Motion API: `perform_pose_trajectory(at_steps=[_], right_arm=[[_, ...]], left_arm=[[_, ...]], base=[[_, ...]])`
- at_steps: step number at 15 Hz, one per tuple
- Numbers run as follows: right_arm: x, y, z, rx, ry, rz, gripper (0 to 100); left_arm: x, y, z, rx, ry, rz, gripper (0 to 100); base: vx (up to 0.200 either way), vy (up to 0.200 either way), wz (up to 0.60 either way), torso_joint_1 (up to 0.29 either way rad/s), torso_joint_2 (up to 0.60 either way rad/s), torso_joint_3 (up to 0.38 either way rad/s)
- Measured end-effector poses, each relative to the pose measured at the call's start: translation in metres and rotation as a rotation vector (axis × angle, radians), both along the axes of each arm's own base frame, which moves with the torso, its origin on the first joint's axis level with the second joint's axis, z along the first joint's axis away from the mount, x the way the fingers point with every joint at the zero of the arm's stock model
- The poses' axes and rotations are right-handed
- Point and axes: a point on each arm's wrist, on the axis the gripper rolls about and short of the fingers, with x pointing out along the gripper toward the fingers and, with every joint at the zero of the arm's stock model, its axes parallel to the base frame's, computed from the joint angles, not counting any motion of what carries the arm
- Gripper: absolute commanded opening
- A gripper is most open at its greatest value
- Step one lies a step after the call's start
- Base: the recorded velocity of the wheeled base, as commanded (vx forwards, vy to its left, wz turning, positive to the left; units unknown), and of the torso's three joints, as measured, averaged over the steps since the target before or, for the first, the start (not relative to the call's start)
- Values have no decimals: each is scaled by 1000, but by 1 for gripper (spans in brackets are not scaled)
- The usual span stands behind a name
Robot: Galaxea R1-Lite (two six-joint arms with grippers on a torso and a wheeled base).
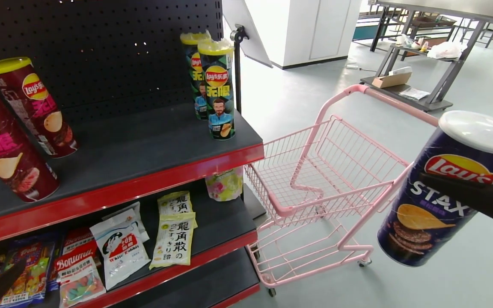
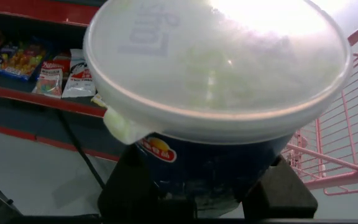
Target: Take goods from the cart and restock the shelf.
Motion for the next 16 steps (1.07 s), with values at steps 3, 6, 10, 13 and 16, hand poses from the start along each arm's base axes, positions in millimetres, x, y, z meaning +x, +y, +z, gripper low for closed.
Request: perform_pose_trajectory(at_steps=[3, 6, 10, 13, 16], right_arm=[[1, 1, 1, -5, -4, 2, 0], [1, 1, 0, -9, -6, 5, 0], [1, 1, 0, -11, -8, 2, 0], [2, 1, -1, -15, -1, 2, 0], [2, 1, -2, -15, 0, 3, 0]], left_arm=[[0, 0, 0, 3, -2, -2, 100], [0, 0, 1, 5, -6, -2, 100], [0, 0, 1, 15, -8, -4, 100], [0, 0, 1, 16, -7, -4, 100], [0, 0, 2, 15, -11, -4, 100]], base=[[0, 0, 0, 196, -507, -317], [0, 0, 200, 64, -162, -97], [0, 0, 600, 7, -6, -10], [0, 0, 600, 12, 1, 1], [0, 0, 600, 1, 4, -2]])
